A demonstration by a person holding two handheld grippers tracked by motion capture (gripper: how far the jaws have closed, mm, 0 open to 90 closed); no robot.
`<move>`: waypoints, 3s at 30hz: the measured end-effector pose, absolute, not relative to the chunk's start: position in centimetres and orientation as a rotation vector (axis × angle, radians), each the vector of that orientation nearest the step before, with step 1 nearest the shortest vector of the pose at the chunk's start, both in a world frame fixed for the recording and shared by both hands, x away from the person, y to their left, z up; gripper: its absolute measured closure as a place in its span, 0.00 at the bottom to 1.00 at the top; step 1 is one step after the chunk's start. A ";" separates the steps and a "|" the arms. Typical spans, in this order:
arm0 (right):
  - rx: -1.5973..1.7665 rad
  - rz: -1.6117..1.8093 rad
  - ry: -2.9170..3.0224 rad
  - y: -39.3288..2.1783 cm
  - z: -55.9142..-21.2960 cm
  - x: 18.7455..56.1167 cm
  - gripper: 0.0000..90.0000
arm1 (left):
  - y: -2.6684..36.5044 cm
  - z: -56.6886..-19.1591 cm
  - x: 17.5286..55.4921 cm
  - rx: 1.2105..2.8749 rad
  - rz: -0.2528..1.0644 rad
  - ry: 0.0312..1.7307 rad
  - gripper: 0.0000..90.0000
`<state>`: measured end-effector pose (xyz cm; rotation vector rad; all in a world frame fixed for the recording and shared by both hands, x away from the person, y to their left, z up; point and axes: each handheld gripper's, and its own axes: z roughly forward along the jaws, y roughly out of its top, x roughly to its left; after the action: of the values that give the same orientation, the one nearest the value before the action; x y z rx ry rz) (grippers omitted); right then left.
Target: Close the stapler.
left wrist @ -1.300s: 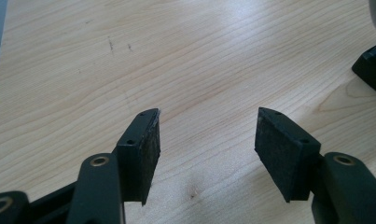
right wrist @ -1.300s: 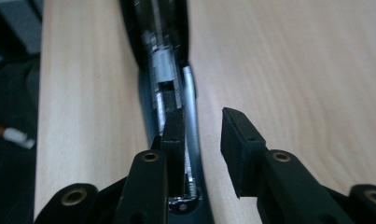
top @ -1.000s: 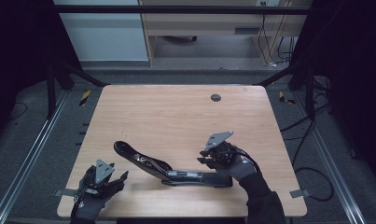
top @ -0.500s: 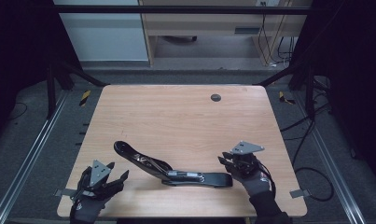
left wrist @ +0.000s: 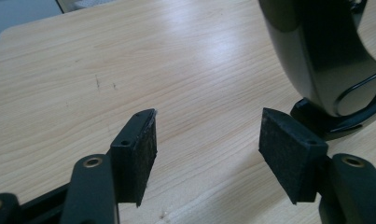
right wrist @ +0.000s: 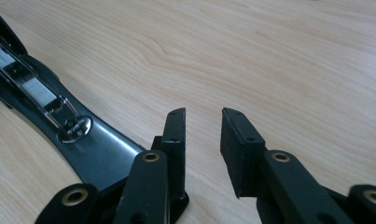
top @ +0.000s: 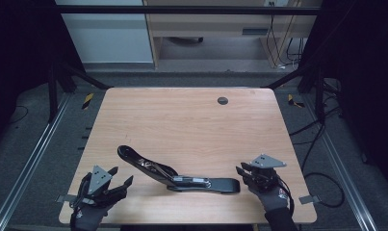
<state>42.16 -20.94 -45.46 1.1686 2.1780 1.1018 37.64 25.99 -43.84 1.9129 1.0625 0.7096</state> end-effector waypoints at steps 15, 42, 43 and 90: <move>1.174 1.121 2.189 -21.4 -46.5 40.3 0.85 | 25.4 -42.8 36.7 1.897 0.715 1.011 0.38; 1.140 1.092 2.265 -20.7 -47.3 39.6 1.00 | 24.2 -40.6 36.2 1.816 0.724 0.968 0.37; 1.141 1.095 2.265 -20.6 -47.3 39.6 1.00 | 24.1 -40.5 36.3 1.812 0.721 0.965 0.37; 1.133 1.062 2.351 -19.3 -48.4 39.5 1.00 | 22.6 -39.0 39.0 1.774 0.709 0.960 0.53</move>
<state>39.54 -19.26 -48.43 1.1326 2.3512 1.0620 38.95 22.62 -39.05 1.7741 0.9599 0.7087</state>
